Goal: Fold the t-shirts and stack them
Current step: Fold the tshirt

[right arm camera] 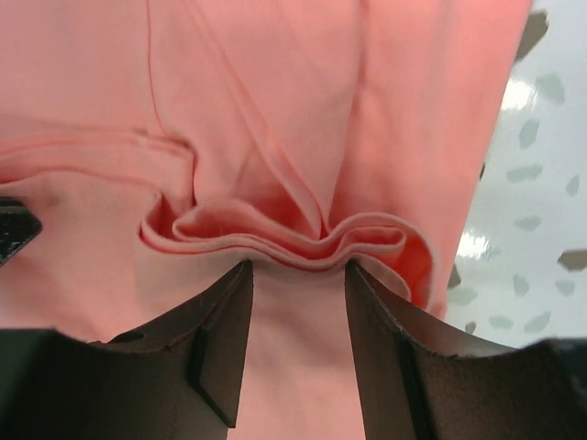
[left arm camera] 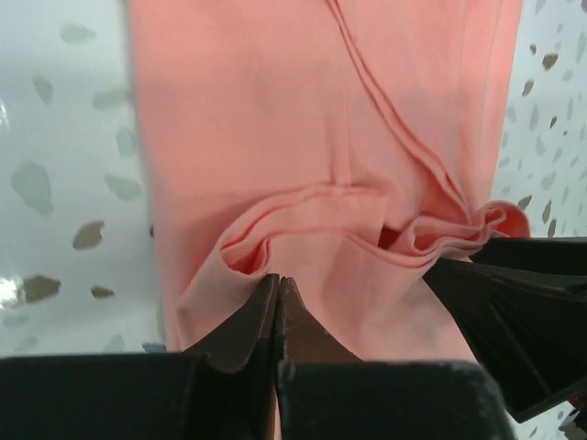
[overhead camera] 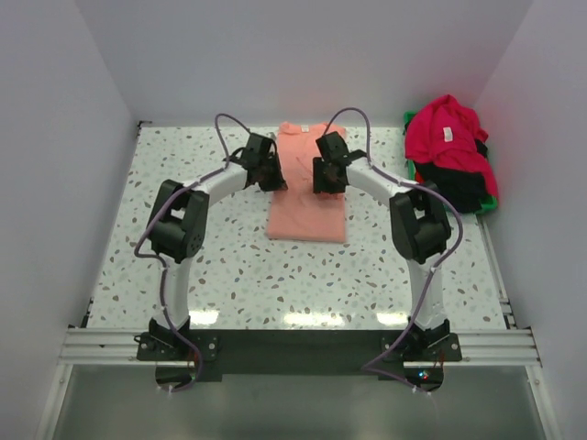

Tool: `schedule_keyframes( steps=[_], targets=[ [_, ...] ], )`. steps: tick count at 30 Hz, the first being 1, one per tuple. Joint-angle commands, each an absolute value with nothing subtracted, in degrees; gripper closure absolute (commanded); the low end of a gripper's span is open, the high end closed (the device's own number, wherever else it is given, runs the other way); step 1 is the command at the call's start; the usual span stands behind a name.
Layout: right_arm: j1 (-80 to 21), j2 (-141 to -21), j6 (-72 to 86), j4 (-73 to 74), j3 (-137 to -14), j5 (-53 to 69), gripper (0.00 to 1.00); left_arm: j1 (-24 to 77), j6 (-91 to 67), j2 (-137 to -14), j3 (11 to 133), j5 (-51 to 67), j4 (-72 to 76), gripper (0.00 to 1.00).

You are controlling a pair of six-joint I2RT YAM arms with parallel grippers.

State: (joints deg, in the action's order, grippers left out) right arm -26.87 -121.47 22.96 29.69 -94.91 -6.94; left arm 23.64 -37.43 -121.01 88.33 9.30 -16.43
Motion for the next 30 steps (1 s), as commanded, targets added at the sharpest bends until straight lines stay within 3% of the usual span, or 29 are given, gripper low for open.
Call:
schedule_keyframes(
  steps=[1,10,20,30],
  targets=[
    [-25.05,-124.71,20.83,33.31,-102.21,-8.35,0.52,21.36,-34.63,-124.17,95.18,9.14,-18.1,1.0],
    [-22.5,-129.81,20.3,35.42,-106.7,-8.35,0.51,19.51,-34.72,-127.27,94.31,11.16,-17.23,1.0],
    [-19.6,-125.08,19.51,31.99,-104.68,-2.99,0.43,17.23,-34.45,-125.78,93.69,14.85,-15.12,1.0],
    [-19.68,-112.87,22.58,31.82,-97.48,-4.92,0.39,16.87,-37.08,-114.97,89.75,13.45,-14.16,0.81]
  ],
)
